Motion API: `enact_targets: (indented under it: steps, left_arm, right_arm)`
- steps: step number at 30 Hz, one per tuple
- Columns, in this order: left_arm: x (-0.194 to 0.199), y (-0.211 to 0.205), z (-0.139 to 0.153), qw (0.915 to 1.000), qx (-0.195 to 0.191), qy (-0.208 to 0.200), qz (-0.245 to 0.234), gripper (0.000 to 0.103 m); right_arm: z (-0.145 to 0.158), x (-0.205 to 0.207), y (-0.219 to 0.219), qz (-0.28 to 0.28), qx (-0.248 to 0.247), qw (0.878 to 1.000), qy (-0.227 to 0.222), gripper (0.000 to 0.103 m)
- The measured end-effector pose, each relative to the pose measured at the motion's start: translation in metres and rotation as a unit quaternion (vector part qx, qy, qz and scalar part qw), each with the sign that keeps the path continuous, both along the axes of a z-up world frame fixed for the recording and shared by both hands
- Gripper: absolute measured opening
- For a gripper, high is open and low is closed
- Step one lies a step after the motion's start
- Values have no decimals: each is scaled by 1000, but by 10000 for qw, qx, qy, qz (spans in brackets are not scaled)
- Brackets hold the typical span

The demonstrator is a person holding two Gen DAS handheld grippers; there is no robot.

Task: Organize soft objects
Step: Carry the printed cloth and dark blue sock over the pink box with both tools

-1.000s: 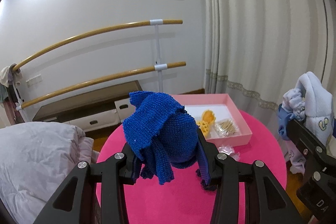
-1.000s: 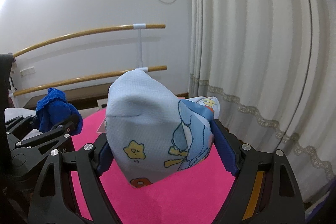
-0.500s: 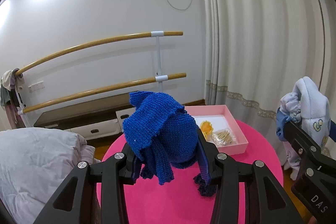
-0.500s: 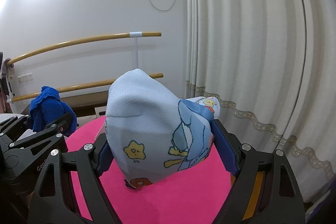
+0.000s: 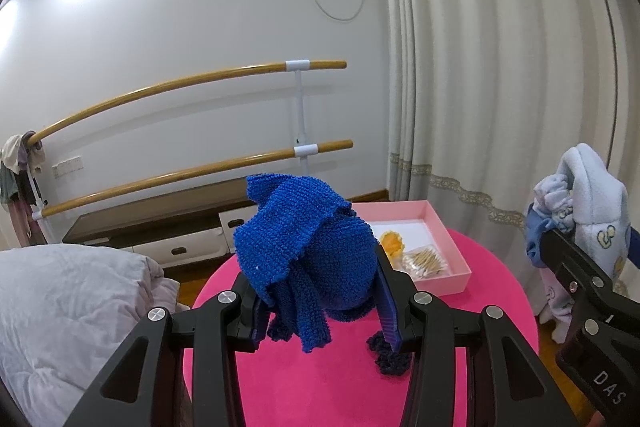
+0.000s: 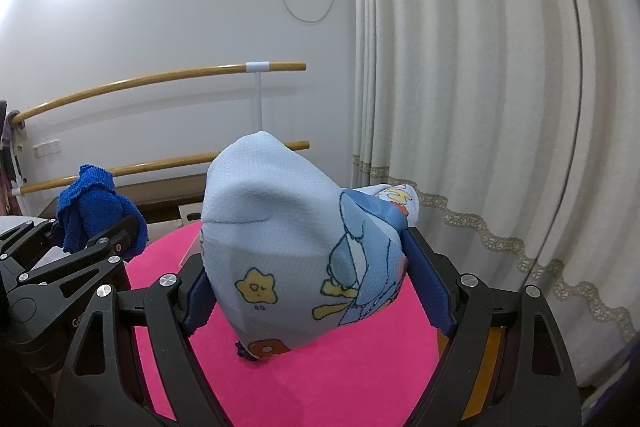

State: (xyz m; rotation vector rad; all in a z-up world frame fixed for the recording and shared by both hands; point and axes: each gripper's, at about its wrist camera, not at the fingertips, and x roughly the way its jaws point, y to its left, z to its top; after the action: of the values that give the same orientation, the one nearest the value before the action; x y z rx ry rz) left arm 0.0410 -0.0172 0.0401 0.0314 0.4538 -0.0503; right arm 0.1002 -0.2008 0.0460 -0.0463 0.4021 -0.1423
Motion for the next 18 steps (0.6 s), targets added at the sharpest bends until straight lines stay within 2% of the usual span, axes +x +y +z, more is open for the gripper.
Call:
enact_targets:
  steps: [18]
  left_arm:
    - [31,4,-6,9997,-46,244,47,44]
  right_arm:
    - [-2,16,-1,-17,-18,9999,163,81]
